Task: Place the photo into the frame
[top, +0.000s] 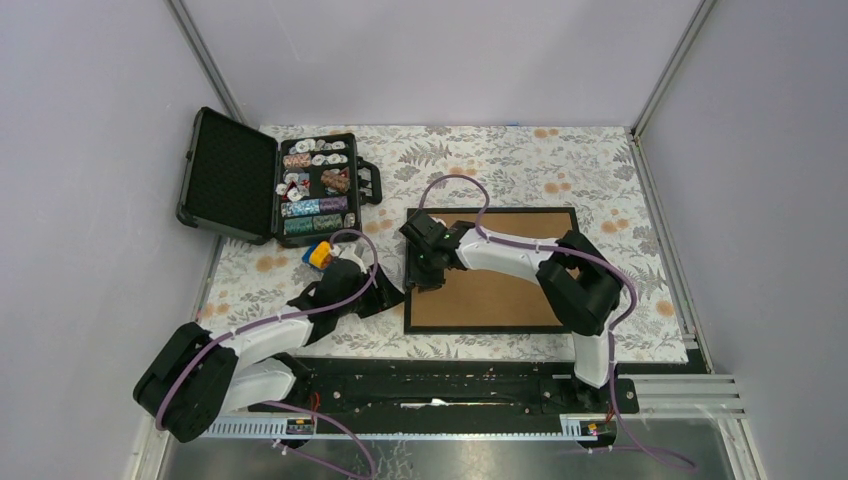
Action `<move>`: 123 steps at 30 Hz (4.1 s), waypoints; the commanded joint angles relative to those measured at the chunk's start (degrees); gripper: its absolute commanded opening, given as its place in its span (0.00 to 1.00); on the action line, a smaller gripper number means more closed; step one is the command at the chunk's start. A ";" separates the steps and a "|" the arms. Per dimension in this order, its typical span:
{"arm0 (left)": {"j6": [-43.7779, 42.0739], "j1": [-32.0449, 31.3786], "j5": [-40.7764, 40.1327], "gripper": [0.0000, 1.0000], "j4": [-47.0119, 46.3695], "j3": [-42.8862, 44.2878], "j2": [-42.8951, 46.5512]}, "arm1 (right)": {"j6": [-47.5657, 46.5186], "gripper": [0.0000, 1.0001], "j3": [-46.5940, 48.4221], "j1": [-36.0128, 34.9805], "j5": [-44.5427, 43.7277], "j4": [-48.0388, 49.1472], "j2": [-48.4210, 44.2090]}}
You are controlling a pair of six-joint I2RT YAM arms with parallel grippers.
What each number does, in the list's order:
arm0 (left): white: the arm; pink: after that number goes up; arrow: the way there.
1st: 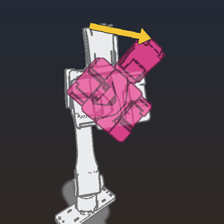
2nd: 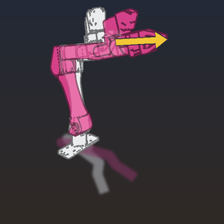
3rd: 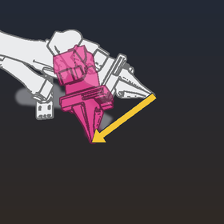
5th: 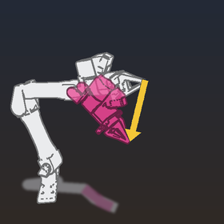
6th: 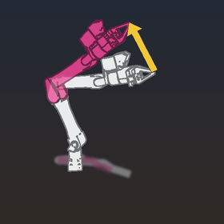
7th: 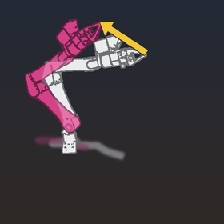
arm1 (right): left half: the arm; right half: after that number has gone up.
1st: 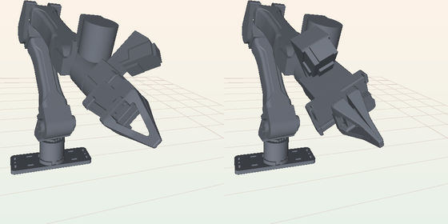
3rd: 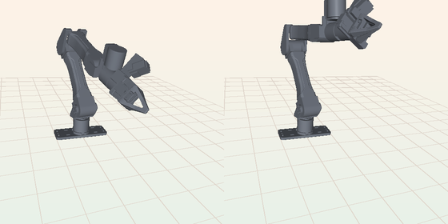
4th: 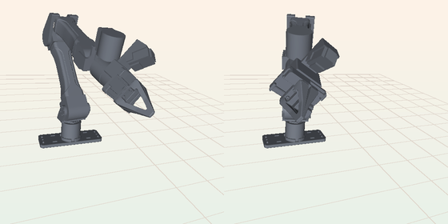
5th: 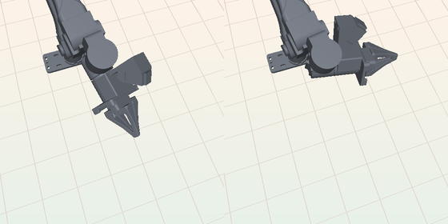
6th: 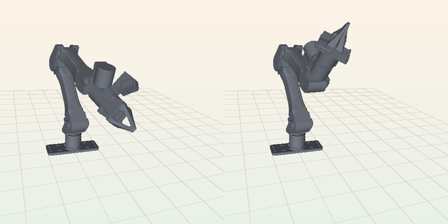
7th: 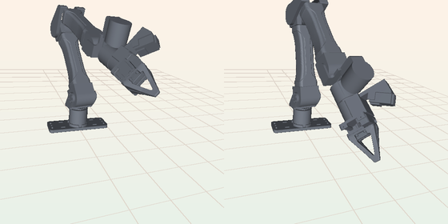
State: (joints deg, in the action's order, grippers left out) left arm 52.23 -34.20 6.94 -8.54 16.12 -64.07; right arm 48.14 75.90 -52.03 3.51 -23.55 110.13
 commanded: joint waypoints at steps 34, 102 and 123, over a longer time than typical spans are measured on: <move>-2.80 0.71 4.55 0.52 -3.85 -1.79 0.80 | 0.28 0.25 9.41 -3.72 -10.26 -11.88 10.52; 5.55 -8.25 -15.72 0.96 1.06 -8.65 2.46 | -12.39 0.00 -3.97 -2.97 -9.86 0.35 5.30; 0.54 -1.75 -10.14 0.58 5.22 -0.27 -0.22 | -10.67 0.95 -4.26 2.13 -3.17 -1.59 -11.69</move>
State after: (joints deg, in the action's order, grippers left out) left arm 56.27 -40.71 -6.52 -9.74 15.42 -63.77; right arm 37.80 73.60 -50.26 3.42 -22.31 107.11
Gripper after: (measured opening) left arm 0.617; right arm 0.889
